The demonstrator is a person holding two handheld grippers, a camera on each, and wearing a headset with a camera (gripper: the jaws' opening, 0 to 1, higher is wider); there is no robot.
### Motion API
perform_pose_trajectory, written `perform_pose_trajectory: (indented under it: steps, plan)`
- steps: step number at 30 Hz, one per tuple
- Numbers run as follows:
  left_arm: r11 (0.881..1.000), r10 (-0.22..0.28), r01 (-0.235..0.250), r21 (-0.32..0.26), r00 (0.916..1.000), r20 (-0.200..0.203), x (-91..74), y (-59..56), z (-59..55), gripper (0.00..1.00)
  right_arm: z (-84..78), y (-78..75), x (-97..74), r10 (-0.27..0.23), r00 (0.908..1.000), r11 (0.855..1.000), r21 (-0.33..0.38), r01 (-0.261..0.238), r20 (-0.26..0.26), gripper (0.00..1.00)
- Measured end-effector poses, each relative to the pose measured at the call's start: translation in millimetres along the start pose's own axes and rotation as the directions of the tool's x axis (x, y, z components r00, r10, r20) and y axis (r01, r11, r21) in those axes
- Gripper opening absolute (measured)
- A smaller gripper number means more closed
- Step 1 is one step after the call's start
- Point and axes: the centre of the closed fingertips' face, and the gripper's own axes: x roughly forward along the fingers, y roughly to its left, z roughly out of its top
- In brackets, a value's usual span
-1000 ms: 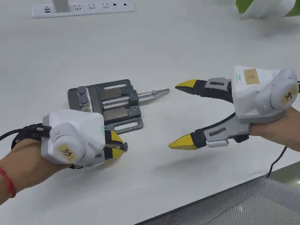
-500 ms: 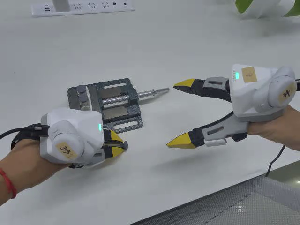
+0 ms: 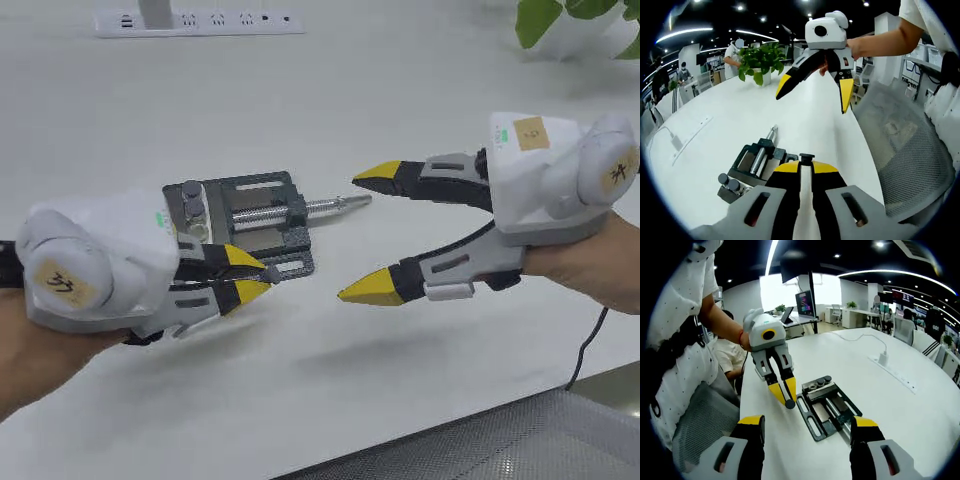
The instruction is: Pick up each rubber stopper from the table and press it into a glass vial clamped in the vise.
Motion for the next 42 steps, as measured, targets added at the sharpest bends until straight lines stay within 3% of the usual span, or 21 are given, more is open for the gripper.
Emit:
perform_pose_trajectory:
  steps: [4, 7, 13, 17, 21, 28, 42]
  plan:
    - [0.999, 0.028, -0.026, -0.042, 0.9979, 0.057, -14.5, -1.3, 17.1, 0.04, 27.6, 8.4, 2.1, 0.048, 0.9987, 0.999, -0.023, -0.048, 0.018, 0.62]
    - [0.997, 0.043, -0.038, -0.062, 0.9955, 0.085, -23.3, -2.3, 26.2, 0.04, 29.4, 13.0, 5.3, 0.091, 0.9949, 0.995, -0.028, -0.093, -0.042, 0.55]
    - [0.994, 0.065, -0.052, -0.094, 0.9884, 0.137, -37.1, -4.7, 39.4, 0.04, 56.6, 28.6, 12.2, 0.157, 0.9861, 0.982, -0.094, -0.162, -0.054, 0.42]
    - [0.993, 0.076, -0.06, -0.102, 0.9845, 0.158, -42.7, -6.4, 44.7, 0.04, 66.0, 37.2, 16.0, 0.199, 0.978, 0.973, -0.11, -0.205, -0.063, 0.32]
    - [0.991, 0.086, -0.064, -0.122, 0.978, 0.19, -48.2, -6.8, 52.1, 0.03, 68.4, 48.2, 21.1, 0.242, 0.9663, 0.96, -0.121, -0.252, -0.087, 0.24]
    - [0.99, 0.09, -0.066, -0.123, 0.9746, 0.205, -50.9, -8.4, 56.3, 0.03, 68.7, 50.8, 22.9, 0.264, 0.9578, 0.948, -0.15, -0.279, -0.114, 0.15]
    - [0.992, 0.082, -0.058, -0.115, 0.9737, 0.213, -50.0, -11.0, 60.1, 0.03, 68.4, 55.1, 20.7, 0.267, 0.9561, 0.946, -0.156, -0.284, -0.121, 0.09]
